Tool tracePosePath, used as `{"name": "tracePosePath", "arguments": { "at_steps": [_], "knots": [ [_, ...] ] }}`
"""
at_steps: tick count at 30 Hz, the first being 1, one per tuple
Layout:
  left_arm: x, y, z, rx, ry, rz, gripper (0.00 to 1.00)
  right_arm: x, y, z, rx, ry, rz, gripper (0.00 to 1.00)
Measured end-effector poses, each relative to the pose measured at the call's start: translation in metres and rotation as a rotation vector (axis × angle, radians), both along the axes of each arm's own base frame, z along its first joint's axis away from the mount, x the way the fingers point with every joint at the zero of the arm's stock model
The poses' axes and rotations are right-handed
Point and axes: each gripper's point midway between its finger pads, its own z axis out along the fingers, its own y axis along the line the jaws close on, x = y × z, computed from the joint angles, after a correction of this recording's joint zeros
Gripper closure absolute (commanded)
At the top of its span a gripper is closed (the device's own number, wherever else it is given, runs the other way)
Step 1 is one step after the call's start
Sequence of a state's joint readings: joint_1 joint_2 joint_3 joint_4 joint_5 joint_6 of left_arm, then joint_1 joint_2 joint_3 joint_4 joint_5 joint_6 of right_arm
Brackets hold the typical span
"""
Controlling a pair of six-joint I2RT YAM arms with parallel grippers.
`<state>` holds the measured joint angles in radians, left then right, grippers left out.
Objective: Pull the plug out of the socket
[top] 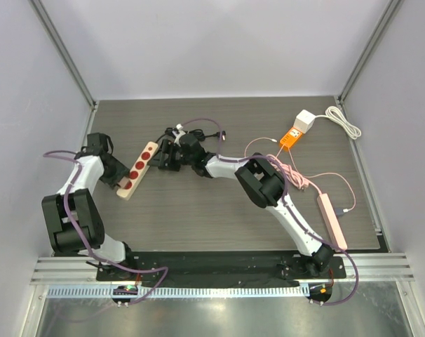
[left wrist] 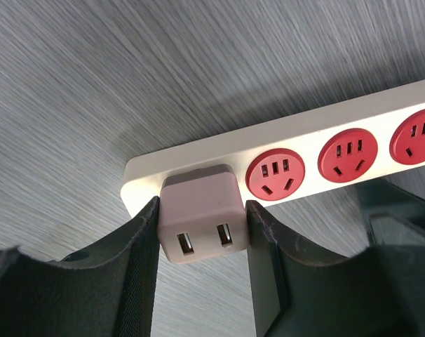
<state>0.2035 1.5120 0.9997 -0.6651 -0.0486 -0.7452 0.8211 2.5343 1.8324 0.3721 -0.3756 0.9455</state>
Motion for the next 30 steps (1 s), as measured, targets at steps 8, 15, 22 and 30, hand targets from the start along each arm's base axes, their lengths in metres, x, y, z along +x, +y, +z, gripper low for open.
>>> {"name": "tracePosePath", "arguments": {
  "at_steps": [8, 15, 22, 30],
  "knots": [
    [-0.006, -0.021, 0.008, -0.102, -0.043, -0.006, 1.00, -0.013, 0.009, 0.000, 0.004, 0.100, -0.019, 0.28],
    [-0.011, -0.027, 0.012, -0.129, -0.061, -0.007, 1.00, -0.018, 0.014, -0.002, 0.025, 0.149, -0.021, 0.33],
    [-0.014, -0.028, 0.009, -0.136, -0.053, 0.003, 1.00, -0.020, 0.023, -0.003, 0.056, 0.160, 0.002, 0.47],
    [-0.017, -0.028, 0.008, -0.136, -0.054, 0.011, 1.00, -0.019, 0.037, 0.003, 0.101, 0.185, 0.020, 0.83]
  ]
}}
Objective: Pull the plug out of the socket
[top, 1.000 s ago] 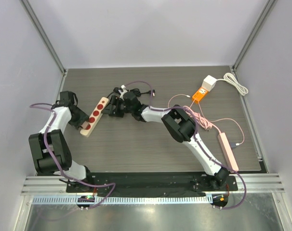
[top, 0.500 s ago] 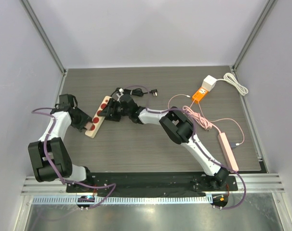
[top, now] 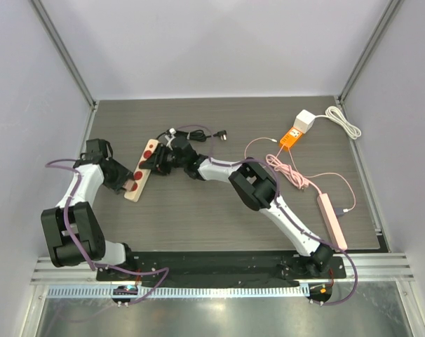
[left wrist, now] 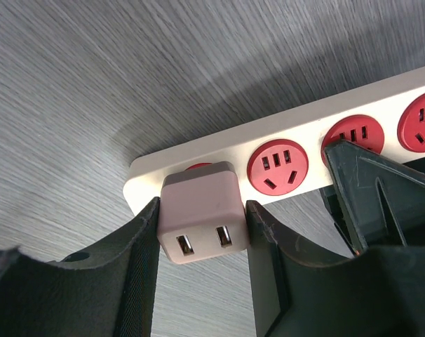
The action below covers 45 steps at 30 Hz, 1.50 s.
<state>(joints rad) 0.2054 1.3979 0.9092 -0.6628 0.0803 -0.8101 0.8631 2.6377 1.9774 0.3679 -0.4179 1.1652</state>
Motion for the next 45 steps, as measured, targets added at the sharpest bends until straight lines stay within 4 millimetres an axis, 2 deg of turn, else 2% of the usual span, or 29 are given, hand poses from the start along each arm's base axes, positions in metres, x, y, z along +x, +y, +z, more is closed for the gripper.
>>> {"name": "tracePosePath", "arguments": {
  "at_steps": [4, 6, 12, 23, 33, 39, 45],
  "knots": [
    [-0.002, 0.002, 0.001, 0.012, 0.008, 0.005, 1.00, -0.002, 0.003, -0.002, -0.025, -0.004, 0.001, 0.96],
    [-0.005, 0.003, 0.002, 0.014, 0.016, 0.011, 1.00, -0.005, 0.004, -0.002, -0.031, -0.005, 0.004, 0.99],
    [-0.007, 0.004, 0.005, 0.008, 0.012, 0.040, 1.00, -0.005, 0.006, 0.001, -0.041, -0.006, 0.008, 0.99],
    [-0.012, 0.011, 0.025, 0.025, -0.027, 0.089, 1.00, -0.002, 0.010, 0.018, -0.032, -0.029, 0.026, 0.99],
    [-0.020, 0.016, 0.022, -0.009, -0.006, 0.099, 1.00, -0.010, 0.012, 0.010, 0.036, 0.005, 0.053, 0.99],
    [-0.022, 0.018, 0.022, -0.084, -0.013, 0.108, 1.00, -0.012, 0.012, 0.010, 0.051, 0.006, 0.061, 0.99],
    [-0.023, 0.019, 0.021, -0.076, -0.013, 0.078, 1.00, -0.012, 0.012, 0.010, 0.040, 0.014, 0.062, 0.99]
  ]
}}
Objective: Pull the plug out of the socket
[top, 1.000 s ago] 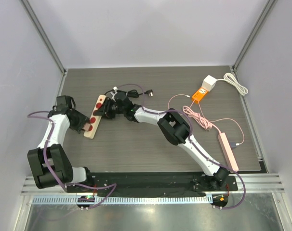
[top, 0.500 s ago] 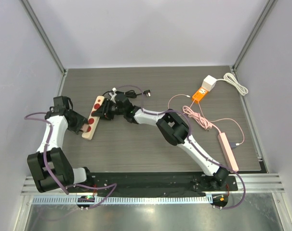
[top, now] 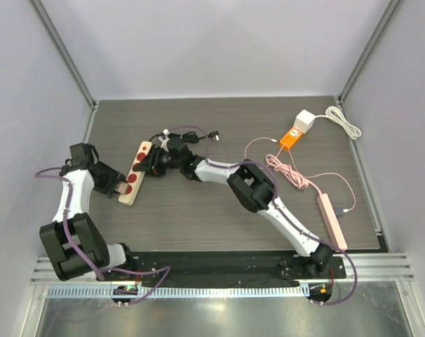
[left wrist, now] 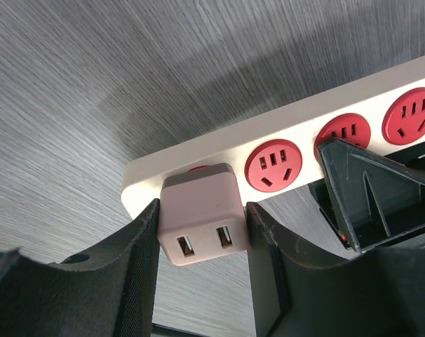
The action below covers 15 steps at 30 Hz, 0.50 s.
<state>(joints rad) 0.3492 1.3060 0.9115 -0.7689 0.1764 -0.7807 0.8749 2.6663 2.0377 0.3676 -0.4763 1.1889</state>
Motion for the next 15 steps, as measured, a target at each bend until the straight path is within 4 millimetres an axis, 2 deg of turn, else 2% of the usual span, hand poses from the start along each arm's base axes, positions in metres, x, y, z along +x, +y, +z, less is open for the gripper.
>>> {"name": "tracePosePath", "arguments": {
  "at_steps": [4, 11, 15],
  "knots": [
    [-0.002, 0.004, 0.005, 0.049, -0.010, -0.013, 1.00, 0.000, 0.003, 0.003, -0.010, 0.010, 0.009, 0.99],
    [-0.001, 0.011, 0.025, 0.106, -0.077, -0.008, 1.00, 0.002, 0.015, 0.025, -0.012, -0.019, 0.026, 0.99],
    [0.001, 0.008, 0.018, 0.068, -0.054, 0.000, 1.00, 0.004, 0.013, 0.020, -0.039, -0.025, 0.019, 0.99]
  ]
}}
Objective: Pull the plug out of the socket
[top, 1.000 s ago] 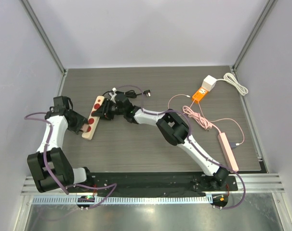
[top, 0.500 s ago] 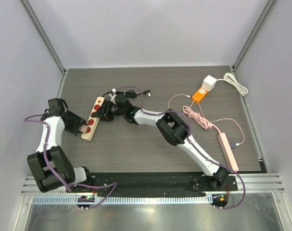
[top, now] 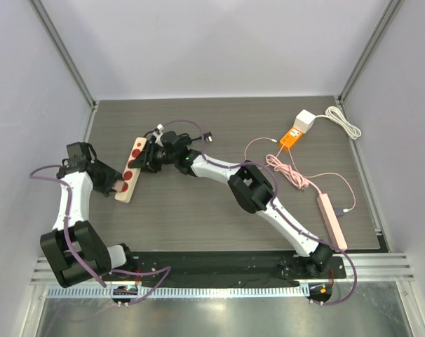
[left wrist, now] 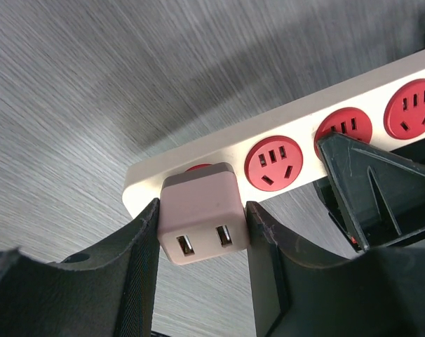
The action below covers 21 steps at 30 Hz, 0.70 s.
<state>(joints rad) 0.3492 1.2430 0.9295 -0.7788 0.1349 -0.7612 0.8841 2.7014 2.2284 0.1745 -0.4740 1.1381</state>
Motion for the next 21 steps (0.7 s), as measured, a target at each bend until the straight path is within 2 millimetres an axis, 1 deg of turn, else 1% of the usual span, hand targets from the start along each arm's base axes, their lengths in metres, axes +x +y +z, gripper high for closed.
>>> {"name": "tracePosePath", "arguments": {
  "at_steps": [3, 5, 8, 11, 16, 21],
  "knots": [
    [0.000, -0.001, -0.005, -0.016, 0.021, 0.012, 1.00, 0.000, -0.002, -0.007, -0.020, 0.002, -0.006, 0.99],
    [-0.001, -0.001, -0.004, -0.005, 0.031, 0.011, 1.00, -0.001, -0.003, -0.008, -0.025, 0.009, -0.006, 0.99],
    [0.000, 0.003, 0.003, 0.044, 0.039, -0.004, 1.00, -0.002, -0.001, -0.004, -0.019, 0.014, -0.012, 0.99],
    [0.002, 0.004, 0.011, 0.061, 0.030, -0.030, 1.00, 0.000, -0.001, 0.005, -0.011, 0.007, -0.025, 0.99],
    [0.001, 0.002, 0.010, 0.015, 0.031, -0.031, 1.00, -0.001, -0.006, 0.005, -0.028, 0.000, -0.038, 0.99],
    [-0.001, 0.002, 0.011, 0.030, 0.033, -0.035, 1.00, -0.001, -0.008, 0.007, -0.041, -0.018, -0.052, 0.99]
  ]
}}
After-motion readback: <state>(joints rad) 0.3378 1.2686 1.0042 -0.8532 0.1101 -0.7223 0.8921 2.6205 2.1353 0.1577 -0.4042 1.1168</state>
